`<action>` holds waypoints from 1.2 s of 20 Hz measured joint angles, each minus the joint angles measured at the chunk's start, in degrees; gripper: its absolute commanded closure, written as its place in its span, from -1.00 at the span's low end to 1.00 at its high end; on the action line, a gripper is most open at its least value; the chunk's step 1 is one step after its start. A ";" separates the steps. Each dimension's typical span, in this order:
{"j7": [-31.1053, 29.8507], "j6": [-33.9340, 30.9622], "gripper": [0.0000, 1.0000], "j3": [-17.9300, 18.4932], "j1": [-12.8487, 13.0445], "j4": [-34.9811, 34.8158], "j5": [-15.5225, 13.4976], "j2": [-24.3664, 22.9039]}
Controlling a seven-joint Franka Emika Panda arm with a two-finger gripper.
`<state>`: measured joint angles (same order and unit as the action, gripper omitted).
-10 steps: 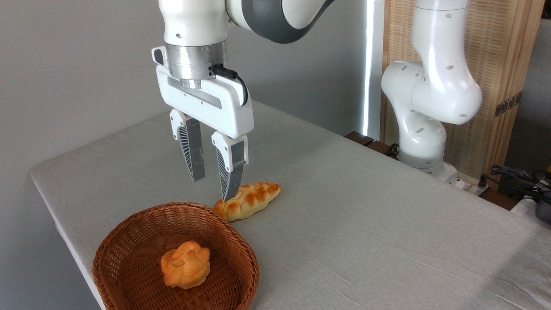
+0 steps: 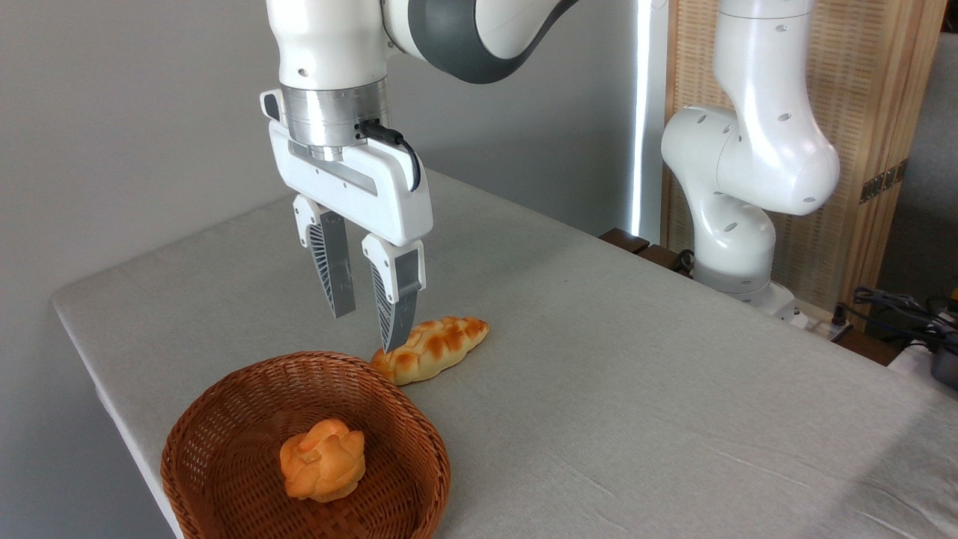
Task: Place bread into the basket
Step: 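Lower the open gripper down onto the golden croissant, then close the gripper fingers around the middle of the croissant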
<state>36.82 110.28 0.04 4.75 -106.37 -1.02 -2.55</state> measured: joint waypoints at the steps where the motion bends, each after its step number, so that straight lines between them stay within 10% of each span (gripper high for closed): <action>1: 0.00 0.00 -1.00 -0.01 0.00 0.00 0.00 0.00; 24: 0.02 -0.94 -1.00 -1.15 8.78 -14.45 0.01 0.08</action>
<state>36.84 109.34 -1.11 13.53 -120.82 -1.02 -2.47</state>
